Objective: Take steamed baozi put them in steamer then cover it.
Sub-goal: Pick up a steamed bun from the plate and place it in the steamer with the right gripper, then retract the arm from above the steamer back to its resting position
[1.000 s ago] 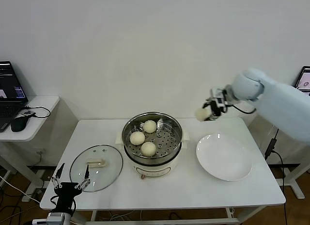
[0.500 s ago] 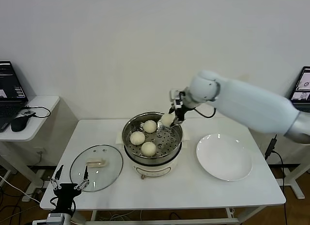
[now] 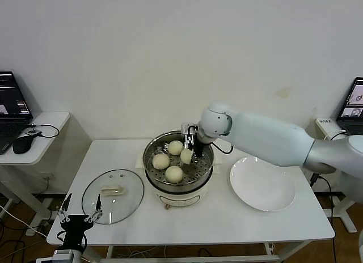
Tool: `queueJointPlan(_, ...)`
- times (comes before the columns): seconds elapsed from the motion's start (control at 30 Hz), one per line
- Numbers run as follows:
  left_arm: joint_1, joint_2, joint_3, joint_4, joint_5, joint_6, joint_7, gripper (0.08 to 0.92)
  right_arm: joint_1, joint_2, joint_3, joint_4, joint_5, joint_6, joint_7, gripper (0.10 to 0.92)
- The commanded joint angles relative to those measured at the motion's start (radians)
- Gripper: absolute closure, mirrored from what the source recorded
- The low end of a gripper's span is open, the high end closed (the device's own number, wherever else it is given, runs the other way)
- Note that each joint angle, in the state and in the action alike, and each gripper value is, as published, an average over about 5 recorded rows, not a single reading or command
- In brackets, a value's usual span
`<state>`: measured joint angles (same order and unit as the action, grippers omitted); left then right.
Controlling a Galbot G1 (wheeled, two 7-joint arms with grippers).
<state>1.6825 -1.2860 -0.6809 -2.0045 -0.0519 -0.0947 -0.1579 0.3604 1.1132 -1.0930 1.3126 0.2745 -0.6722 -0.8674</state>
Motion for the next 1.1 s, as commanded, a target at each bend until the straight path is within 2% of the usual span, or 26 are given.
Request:
queueJointPlan(0.03,-0.004,-0.001,0.004,0.003,0.002,0.0,0.0,0.177,-0.031,0.025,-0.009,-0.02,-0.041,-0.032,0.01,0.448)
queueJointPlan(0.27,-0.003,-0.003,0.003,-0.002,0.003,0.001,-0.001,0.177,-0.039,0.007,0.009,-0.018,-0.056,-0.026,0.014,0.439)
queueJointPlan(0.43,-0.002,-0.002,0.002,-0.008,0.003,0.003,-0.001,0.177,-0.03,-0.038,0.057,0.024,-0.048,-0.02,0.025,0.325)
queueJointPlan(0.6,-0.003,-0.001,0.004,-0.013,0.004,0.005,-0.001,0.177,-0.021,-0.138,0.124,0.137,0.008,-0.025,0.086,0.216)
queueJointPlan(0.7,-0.005,0.0,0.006,-0.013,0.004,0.005,-0.001,0.177,-0.041,-0.219,0.175,0.242,0.089,-0.019,0.189,0.204)
queueJointPlan(0.83,-0.008,0.0,0.011,-0.01,0.006,0.006,-0.002,0.177,-0.152,-0.333,0.276,0.364,0.227,0.04,0.437,0.203)
queueJointPlan(0.97,-0.013,-0.002,0.024,-0.005,0.014,0.009,-0.006,0.177,-0.385,-0.446,0.46,0.423,0.254,0.217,0.658,0.202)
queueJointPlan(1.1,-0.017,-0.006,0.033,0.002,0.017,0.012,-0.012,0.177,-0.702,-0.48,0.724,0.439,0.234,0.432,0.783,0.203)
